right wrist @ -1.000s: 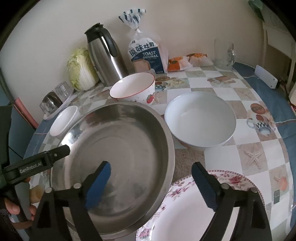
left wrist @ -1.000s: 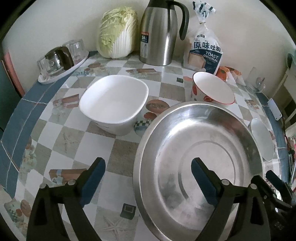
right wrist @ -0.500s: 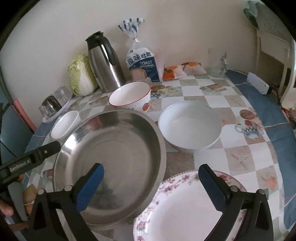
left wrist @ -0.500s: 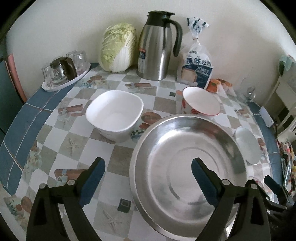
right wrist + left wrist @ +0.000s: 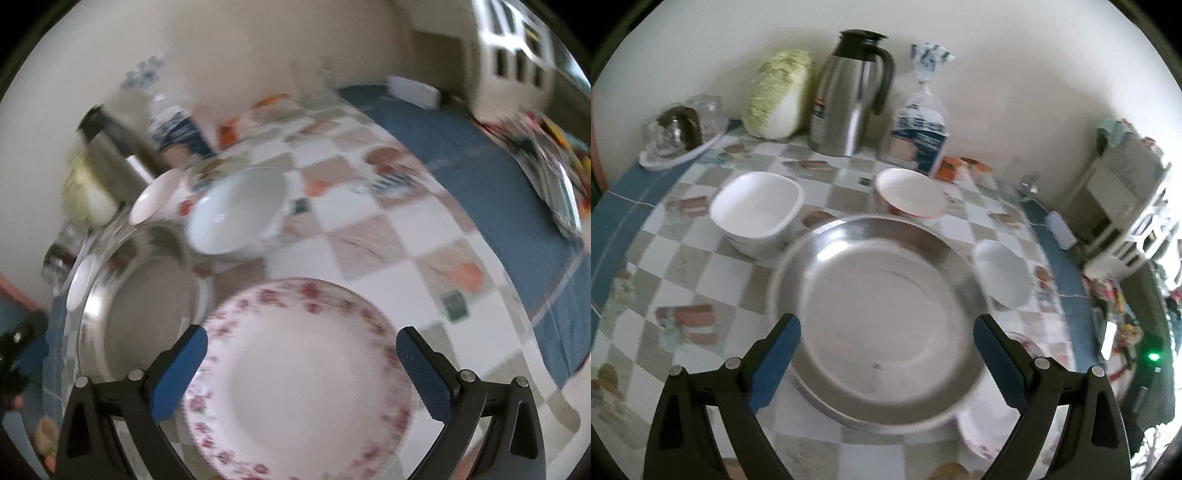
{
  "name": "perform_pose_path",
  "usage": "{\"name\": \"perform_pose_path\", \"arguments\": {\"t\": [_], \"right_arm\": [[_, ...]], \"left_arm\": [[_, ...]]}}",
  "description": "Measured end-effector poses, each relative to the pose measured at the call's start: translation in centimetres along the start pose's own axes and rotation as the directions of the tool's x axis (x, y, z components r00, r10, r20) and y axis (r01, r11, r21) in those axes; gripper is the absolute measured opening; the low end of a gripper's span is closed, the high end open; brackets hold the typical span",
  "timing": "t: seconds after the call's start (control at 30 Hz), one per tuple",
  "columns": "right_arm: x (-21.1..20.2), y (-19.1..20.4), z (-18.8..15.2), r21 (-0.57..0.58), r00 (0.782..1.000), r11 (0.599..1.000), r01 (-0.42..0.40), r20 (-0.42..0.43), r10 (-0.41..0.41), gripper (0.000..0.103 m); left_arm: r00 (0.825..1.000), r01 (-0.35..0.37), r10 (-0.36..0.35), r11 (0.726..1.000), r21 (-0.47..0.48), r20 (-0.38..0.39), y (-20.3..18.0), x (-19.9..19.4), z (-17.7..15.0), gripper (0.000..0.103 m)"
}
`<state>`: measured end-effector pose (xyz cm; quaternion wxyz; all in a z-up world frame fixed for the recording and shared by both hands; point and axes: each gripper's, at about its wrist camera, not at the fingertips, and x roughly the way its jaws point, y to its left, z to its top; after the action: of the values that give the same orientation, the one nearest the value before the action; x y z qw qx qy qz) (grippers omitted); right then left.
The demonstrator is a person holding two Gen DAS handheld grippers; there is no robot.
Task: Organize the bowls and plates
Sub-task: 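Move the right gripper to the pink-floral plate rim and close on it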
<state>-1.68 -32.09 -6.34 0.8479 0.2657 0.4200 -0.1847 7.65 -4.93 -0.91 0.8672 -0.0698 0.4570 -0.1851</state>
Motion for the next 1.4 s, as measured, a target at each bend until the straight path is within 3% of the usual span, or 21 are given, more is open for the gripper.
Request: {"name": "perform_pose_path", "arguments": {"t": [0.27, 0.5, 0.73, 0.8, 0.87, 1.1, 1.4], "right_arm": [[-0.4, -4.6, -0.6, 0.138, 1.000, 0.990, 0.015, -0.026, -0.011, 0.103], [0.2, -5.5, -1.1, 0.152, 0.997, 0.988, 0.024, -0.073, -0.013, 0.103], [1.1, -5.4, -1.4, 0.152, 0.994, 0.988, 0.028, -0.110, -0.012, 0.103], [1.3, -5.6, -1.5, 0.161, 0.993, 0.987, 0.026, -0.118, -0.007, 0.103], [1.4, -5.7, -1.6, 0.166, 0.992, 0.986, 0.026, -0.125, -0.005, 0.103], [1.6, -5.5, -1.5, 0.156, 0.991, 0.988, 0.020, -0.135, 0.001, 0.103], [2.4, -4.9, -1.6, 0.127, 0.988, 0.992, 0.015, -0.154, 0.005, 0.097]], "left_arm": [[0.997, 0.058, -0.052, 0.993, 0.104, -0.063, -4.7, -0.3, -3.0, 0.095], [0.984, 0.068, -0.045, 0.989, 0.134, -0.174, -6.7, 0.6, -5.2, 0.095], [0.978, 0.108, -0.072, 0.977, 0.185, -0.194, -8.1, 0.4, -5.9, 0.093], [0.976, 0.111, -0.069, 0.974, 0.196, -0.208, -8.5, 0.7, -6.2, 0.084], [0.971, 0.114, -0.066, 0.974, 0.197, -0.231, -8.6, 1.0, -6.5, 0.075], [0.944, 0.148, -0.086, 0.973, 0.175, -0.318, -9.0, 2.3, -7.9, 0.075], [0.924, 0.114, -0.063, 0.987, 0.115, -0.378, -8.1, 4.9, -8.7, 0.075]]}}
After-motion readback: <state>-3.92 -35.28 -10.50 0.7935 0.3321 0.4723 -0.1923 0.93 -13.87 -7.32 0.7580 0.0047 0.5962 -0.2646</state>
